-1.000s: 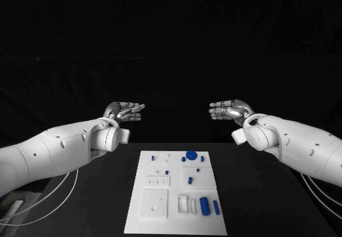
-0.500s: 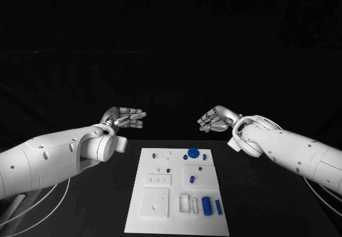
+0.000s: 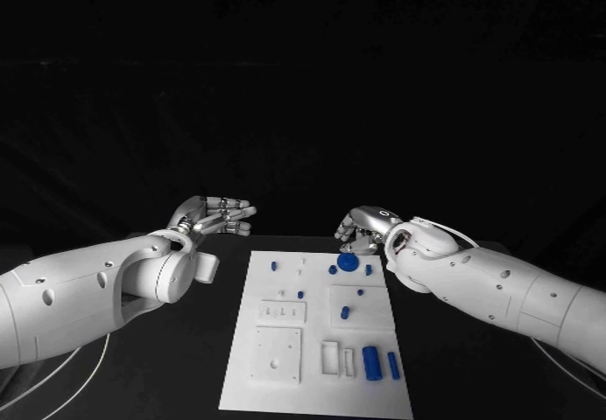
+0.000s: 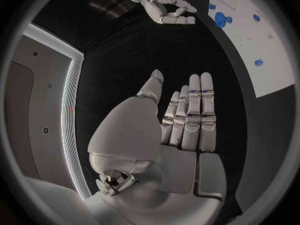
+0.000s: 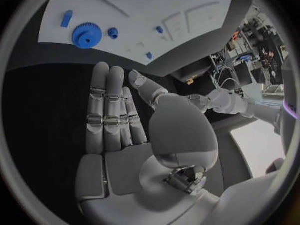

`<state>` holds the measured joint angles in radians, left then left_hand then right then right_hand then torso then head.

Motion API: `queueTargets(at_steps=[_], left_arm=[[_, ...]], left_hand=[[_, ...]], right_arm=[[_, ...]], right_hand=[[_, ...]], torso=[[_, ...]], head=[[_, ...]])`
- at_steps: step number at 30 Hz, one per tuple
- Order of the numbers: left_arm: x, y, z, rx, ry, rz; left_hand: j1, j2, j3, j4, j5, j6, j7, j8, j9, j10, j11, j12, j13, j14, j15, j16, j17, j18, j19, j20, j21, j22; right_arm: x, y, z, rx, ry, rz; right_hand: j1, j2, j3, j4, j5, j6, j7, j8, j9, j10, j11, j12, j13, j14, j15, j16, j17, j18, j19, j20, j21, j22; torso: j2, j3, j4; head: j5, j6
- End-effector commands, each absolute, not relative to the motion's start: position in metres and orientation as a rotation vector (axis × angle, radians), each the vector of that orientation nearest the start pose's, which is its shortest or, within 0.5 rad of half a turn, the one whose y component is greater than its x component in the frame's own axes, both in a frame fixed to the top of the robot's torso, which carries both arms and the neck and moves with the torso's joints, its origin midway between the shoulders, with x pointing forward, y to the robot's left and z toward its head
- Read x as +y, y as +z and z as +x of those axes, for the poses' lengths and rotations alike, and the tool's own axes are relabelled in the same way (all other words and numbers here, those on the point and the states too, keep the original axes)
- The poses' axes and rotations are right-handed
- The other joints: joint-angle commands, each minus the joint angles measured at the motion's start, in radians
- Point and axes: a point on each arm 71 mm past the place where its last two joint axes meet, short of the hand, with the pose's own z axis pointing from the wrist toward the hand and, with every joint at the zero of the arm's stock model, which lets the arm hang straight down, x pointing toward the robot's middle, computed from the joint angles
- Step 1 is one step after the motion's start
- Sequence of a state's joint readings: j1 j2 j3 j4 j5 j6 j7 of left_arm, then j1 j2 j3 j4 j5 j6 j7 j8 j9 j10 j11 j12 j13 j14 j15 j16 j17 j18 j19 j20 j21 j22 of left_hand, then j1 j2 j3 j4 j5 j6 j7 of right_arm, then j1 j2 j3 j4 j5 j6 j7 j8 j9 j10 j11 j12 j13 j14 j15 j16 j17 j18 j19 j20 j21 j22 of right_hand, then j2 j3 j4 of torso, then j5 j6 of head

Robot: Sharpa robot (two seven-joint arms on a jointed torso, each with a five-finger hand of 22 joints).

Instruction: Assemble the parts on the task board

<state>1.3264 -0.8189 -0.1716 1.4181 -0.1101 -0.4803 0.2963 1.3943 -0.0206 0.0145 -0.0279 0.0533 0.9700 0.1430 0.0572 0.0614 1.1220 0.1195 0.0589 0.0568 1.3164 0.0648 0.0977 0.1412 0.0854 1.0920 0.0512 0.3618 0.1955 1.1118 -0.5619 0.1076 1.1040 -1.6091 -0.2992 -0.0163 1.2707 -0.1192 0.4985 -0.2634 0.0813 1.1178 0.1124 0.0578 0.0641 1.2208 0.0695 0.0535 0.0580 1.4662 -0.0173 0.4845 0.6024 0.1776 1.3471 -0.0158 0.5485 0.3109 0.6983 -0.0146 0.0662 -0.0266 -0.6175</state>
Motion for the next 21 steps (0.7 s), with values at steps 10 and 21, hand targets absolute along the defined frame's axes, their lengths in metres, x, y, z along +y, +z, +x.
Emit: queueTargets(at_steps=[10,21], left_arm=[[0.227,-0.163,0.509,1.433,-1.253,-0.979],[0.227,-0.157,0.51,1.418,-1.256,-0.979]], left_hand=[[0.0,-0.019,0.012,-0.002,0.006,-0.007,0.001,0.003,0.0,-0.054,-0.004,-0.001,-0.001,0.039,-0.033,0.186,0.093,-0.009,0.031,-0.041,0.135,0.085],[-0.002,-0.041,0.035,0.015,0.004,-0.024,0.003,0.003,0.0,-0.077,-0.002,0.002,0.002,-0.036,-0.04,0.47,0.149,0.009,-0.063,-0.043,0.331,0.241]], right_arm=[[-0.165,-0.221,0.549,1.526,0.37,-0.333],[-0.16,-0.233,0.547,1.536,0.341,-0.365]], right_hand=[[-0.02,-0.054,0.095,0.021,-0.026,0.004,-0.001,0.005,0.002,-0.018,0.005,0.005,0.002,0.016,0.001,0.206,0.109,-0.039,0.039,-0.024,0.09,0.105],[-0.018,-0.075,0.11,0.036,-0.029,-0.006,0.004,0.005,0.002,-0.03,0.009,0.004,0.001,-0.003,0.006,0.272,0.09,-0.045,0.041,-0.021,0.109,0.176]], torso=[[0.057,-0.013,0.0259],[0.076,-0.0155,0.0327]], head=[[-0.028,0.011],[-0.037,0.014]])
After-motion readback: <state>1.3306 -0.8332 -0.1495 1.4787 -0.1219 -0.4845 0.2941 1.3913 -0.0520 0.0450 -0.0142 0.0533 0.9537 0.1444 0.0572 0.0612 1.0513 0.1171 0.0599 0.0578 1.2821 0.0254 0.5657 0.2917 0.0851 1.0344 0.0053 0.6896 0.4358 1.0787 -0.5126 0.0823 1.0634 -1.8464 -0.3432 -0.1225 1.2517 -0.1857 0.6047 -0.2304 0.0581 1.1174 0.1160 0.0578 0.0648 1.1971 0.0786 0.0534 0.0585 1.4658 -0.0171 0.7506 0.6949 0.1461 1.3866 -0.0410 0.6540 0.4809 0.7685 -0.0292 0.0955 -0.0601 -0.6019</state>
